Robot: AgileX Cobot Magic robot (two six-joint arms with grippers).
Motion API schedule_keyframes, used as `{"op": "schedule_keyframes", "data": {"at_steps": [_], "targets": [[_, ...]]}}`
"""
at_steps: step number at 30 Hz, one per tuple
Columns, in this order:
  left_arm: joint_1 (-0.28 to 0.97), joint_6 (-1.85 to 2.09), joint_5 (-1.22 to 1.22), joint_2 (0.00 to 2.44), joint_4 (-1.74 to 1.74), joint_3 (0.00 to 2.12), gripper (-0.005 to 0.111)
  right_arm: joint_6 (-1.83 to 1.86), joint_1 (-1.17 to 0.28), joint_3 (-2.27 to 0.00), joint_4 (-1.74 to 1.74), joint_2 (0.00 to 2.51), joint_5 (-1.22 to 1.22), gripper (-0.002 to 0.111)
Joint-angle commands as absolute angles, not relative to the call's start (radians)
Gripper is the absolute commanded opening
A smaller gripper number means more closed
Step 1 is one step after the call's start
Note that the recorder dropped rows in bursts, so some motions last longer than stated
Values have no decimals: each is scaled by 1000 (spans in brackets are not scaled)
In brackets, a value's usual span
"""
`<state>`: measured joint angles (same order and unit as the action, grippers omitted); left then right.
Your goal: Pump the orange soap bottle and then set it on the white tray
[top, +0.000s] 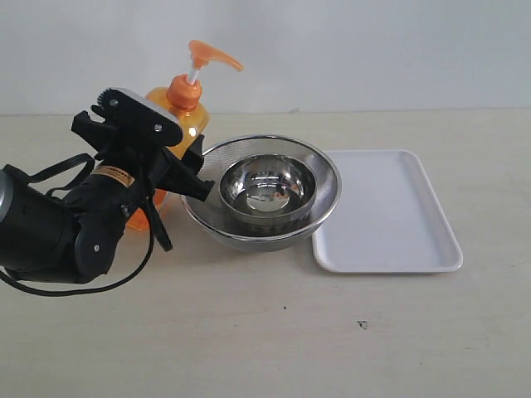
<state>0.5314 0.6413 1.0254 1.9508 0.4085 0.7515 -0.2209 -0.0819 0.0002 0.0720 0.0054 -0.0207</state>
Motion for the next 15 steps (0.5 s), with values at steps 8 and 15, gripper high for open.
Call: {"op": "schedule_keyframes", "data": {"at_steps": [8, 15], "targets": [[529, 638, 989, 1955, 402, 760, 5, -230, -79, 0, 71, 13, -146, 0], [529, 638, 968, 1955, 402, 762, 5, -220, -79, -113, 60, 273, -153, 0]]}}
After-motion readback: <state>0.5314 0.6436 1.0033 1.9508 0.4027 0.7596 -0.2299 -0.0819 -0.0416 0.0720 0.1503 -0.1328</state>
